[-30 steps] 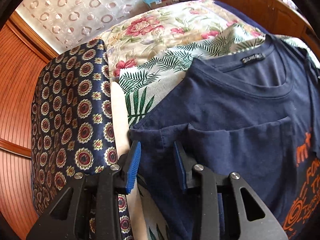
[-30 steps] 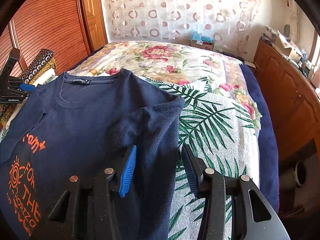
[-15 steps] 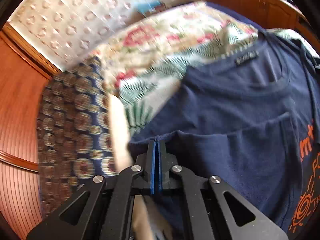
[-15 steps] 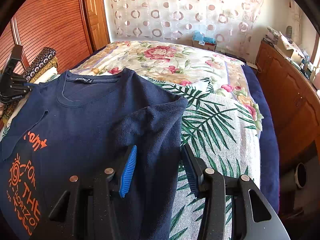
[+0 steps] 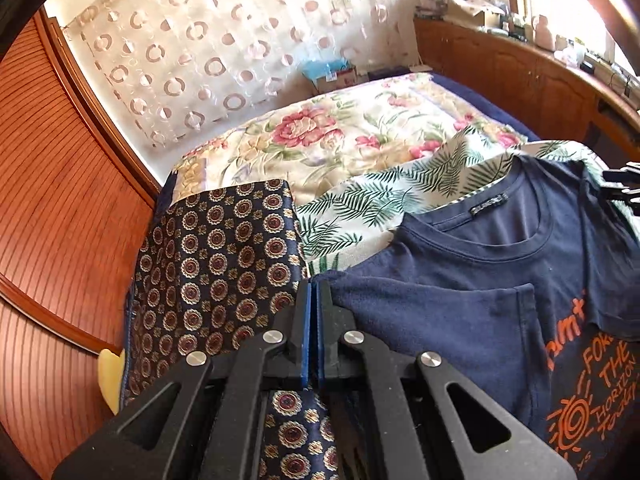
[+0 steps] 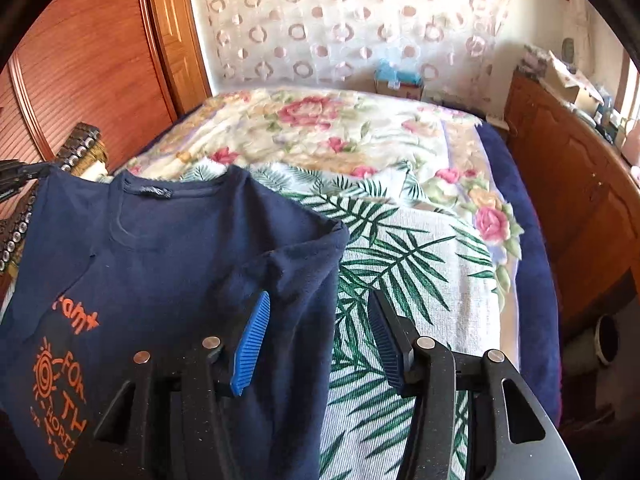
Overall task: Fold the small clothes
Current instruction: 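Lift the hem toward the collar with the left gripper while the right gripper grasps the hem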
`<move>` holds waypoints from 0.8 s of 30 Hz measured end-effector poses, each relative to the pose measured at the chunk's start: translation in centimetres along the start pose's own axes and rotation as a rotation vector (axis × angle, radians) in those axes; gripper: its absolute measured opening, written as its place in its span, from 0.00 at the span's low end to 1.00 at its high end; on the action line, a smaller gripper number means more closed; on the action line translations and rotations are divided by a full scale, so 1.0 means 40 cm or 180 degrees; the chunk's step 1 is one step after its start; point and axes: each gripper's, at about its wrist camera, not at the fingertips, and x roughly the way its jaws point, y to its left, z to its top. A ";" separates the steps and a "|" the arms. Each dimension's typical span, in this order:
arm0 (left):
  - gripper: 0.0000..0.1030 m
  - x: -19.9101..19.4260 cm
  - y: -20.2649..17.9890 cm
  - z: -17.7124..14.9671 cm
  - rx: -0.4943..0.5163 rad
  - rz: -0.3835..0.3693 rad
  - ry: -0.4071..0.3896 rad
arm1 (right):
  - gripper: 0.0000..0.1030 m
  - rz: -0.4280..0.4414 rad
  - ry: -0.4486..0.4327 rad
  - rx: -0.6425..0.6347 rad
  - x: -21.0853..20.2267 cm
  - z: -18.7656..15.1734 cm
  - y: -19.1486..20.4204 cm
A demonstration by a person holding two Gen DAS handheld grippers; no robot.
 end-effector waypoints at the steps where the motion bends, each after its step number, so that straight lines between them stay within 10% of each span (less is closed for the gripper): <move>1: 0.03 -0.001 -0.001 -0.001 -0.0009 -0.0016 -0.0017 | 0.51 -0.0064 0.0048 -0.0005 0.014 0.003 0.000; 8: 0.03 -0.059 -0.027 -0.045 -0.0085 -0.0224 -0.0181 | 0.51 0.0011 0.0127 0.0107 0.079 0.056 0.005; 12: 0.03 -0.130 -0.055 -0.087 -0.0153 -0.0376 -0.0358 | 0.07 0.0013 0.0110 -0.0181 0.076 0.052 0.070; 24: 0.03 -0.377 -0.100 -0.283 -0.0323 -0.0636 -0.0841 | 0.07 0.0234 -0.0810 -0.0396 -0.323 -0.122 0.200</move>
